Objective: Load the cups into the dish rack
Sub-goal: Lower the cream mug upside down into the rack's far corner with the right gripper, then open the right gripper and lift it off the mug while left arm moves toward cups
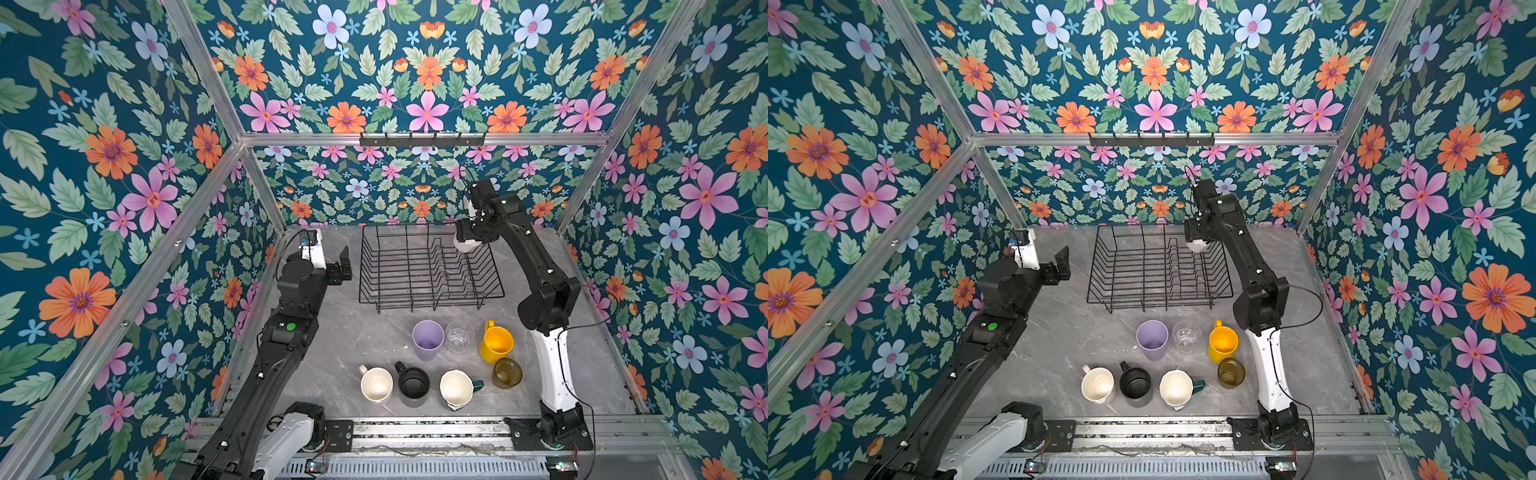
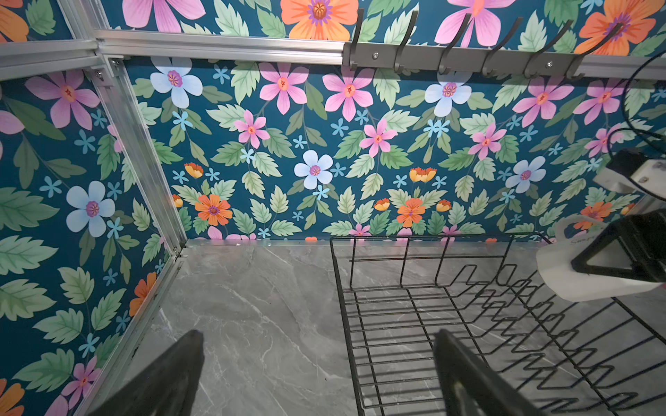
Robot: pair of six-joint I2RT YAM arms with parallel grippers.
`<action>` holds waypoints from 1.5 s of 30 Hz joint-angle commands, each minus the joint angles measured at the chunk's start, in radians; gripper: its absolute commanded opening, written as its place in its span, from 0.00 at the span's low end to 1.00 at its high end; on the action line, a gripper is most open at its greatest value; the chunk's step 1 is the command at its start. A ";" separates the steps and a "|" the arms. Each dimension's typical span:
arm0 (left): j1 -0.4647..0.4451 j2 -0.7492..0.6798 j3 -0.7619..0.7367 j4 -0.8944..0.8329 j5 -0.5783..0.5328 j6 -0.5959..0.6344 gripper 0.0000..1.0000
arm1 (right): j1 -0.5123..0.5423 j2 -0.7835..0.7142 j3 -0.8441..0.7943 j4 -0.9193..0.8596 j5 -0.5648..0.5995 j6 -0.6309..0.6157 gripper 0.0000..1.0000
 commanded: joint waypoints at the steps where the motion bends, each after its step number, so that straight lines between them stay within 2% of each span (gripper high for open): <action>1: 0.000 -0.006 0.003 0.018 -0.011 0.004 1.00 | 0.000 0.021 0.034 0.012 0.017 -0.023 0.00; 14: 0.002 -0.005 0.004 0.010 -0.007 0.003 1.00 | -0.015 0.091 0.056 0.039 0.039 -0.030 0.00; 39: 0.008 -0.006 0.006 0.000 0.001 -0.003 1.00 | -0.015 0.202 0.065 0.030 0.001 0.018 0.00; 41: 0.009 -0.007 0.006 -0.002 0.002 -0.005 1.00 | -0.014 0.208 0.064 0.026 -0.004 0.022 0.09; 43: 0.009 -0.007 0.006 -0.002 0.004 -0.005 1.00 | -0.015 0.209 0.057 0.026 -0.011 0.024 0.27; 45: 0.010 -0.008 0.006 -0.003 0.004 -0.005 1.00 | -0.015 0.207 0.050 0.029 -0.011 0.026 0.40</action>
